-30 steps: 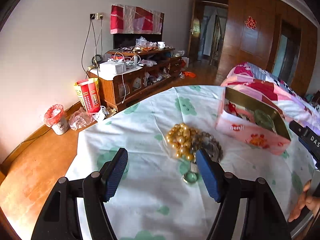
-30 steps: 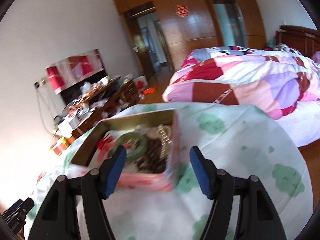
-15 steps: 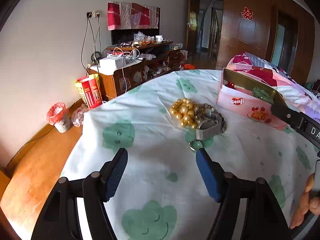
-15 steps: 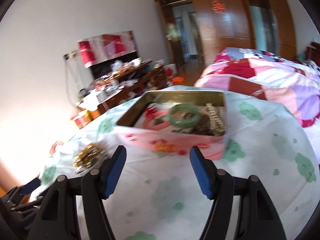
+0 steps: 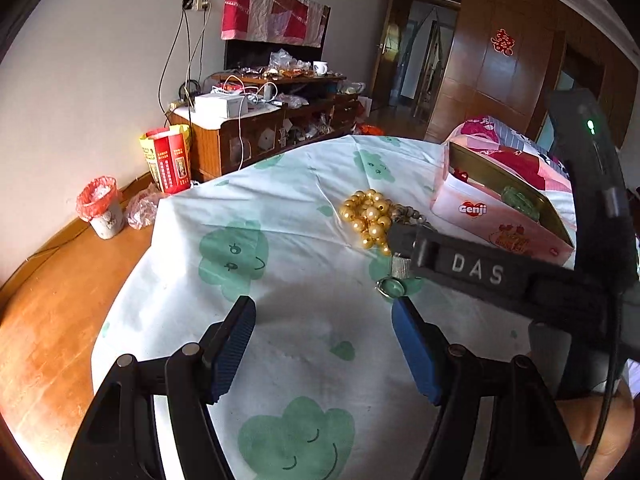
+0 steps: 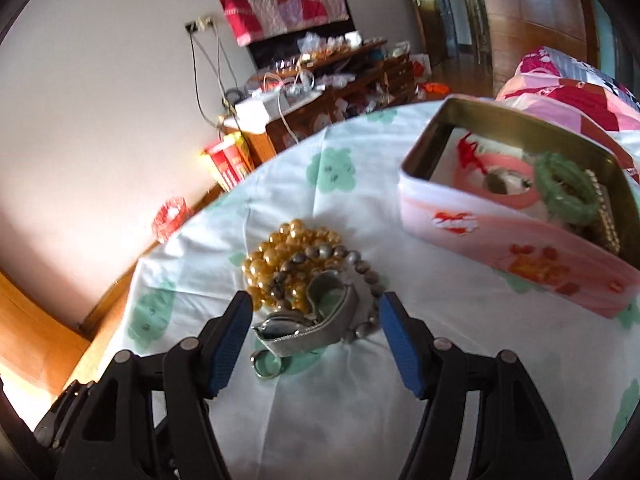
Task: Organize jewelry
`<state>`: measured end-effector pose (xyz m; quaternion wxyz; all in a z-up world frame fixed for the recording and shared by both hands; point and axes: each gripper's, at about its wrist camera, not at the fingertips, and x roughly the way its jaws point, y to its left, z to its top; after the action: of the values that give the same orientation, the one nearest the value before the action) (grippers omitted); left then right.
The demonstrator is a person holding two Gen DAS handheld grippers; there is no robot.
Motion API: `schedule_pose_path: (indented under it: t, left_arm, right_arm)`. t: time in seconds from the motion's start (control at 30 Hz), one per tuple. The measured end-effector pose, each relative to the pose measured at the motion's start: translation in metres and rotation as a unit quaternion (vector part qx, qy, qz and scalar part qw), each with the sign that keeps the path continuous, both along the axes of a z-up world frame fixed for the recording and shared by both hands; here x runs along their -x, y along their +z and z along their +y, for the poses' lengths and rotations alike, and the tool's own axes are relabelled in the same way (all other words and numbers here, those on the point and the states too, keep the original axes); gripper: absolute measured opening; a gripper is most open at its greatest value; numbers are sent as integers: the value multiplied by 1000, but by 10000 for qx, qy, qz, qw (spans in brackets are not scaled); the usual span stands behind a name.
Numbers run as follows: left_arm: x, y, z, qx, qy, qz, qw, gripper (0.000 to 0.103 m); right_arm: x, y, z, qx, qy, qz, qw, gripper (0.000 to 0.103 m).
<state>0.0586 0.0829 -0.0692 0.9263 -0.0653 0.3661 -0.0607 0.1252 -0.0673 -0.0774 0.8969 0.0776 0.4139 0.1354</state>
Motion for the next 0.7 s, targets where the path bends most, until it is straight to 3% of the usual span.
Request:
schedule_pose_path:
  t: [0.27,0.37,0.53,0.7]
  left_arm:
    - [2,-1,3,134,2,23,9999,71]
    - [1,0,2,115,-8,34,9999,71]
    - [0,0,0,-22,-4,61,10000,71]
    - [0,0,-1,-53,-9,71,10000,71]
  right_arm:
    - [23,-1,-28,255,-57,101,9996,69]
    - [42,-3,-61,263,-381,107,9989,69]
    - [57,6,-113,289,-1395,-24,9898,69]
    - [56,18,-93,96,-623,-239,9977,69]
